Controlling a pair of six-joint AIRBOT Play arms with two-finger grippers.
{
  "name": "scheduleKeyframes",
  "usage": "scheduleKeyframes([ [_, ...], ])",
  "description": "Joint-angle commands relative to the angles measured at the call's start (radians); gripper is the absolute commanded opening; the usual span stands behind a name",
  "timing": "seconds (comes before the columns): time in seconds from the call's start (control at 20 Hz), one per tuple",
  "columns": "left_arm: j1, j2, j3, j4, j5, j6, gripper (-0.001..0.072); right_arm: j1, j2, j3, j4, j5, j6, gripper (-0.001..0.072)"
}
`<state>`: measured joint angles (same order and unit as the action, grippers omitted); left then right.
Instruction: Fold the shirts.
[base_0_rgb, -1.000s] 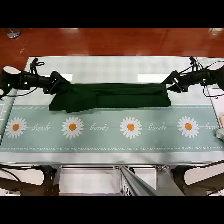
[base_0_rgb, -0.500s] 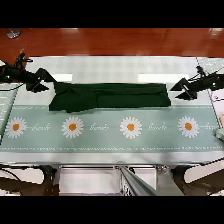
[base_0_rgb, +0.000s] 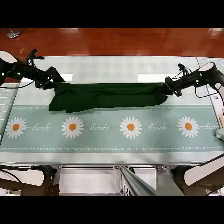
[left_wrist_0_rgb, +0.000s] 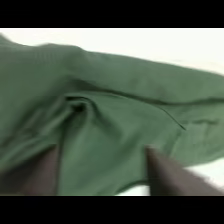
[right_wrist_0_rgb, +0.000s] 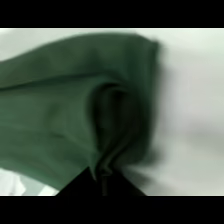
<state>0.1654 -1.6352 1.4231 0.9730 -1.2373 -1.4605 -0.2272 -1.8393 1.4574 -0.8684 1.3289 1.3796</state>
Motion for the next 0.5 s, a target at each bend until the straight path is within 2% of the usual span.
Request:
scheduleKeyframes([
  [0.0, -0.029, 0.003, 0.001, -0.114, -0.059, 0.099, 0.0025, -0.003, 0.065, 0.038, -0.041, 0.067, -0.008, 0.0019],
  [0.15, -0.057, 0.022, 0.001, -0.276, -0.056, 0.186, 0.0024, -0.027, 0.284, -0.037, -0.211, 0.097, -0.008, 0.0019],
  [0.25, -0.139, 0.032, 0.001, -0.285, -0.019, 0.196, 0.0023, -0.036, 0.486, -0.156, -0.233, 0.096, -0.003, 0.0019],
  [0.45, -0.46, 0.002, 0.001, -0.201, 0.182, 0.167, 0.0022, -0.032, 0.862, -0.336, -0.217, 0.095, 0.117, 0.0019],
])
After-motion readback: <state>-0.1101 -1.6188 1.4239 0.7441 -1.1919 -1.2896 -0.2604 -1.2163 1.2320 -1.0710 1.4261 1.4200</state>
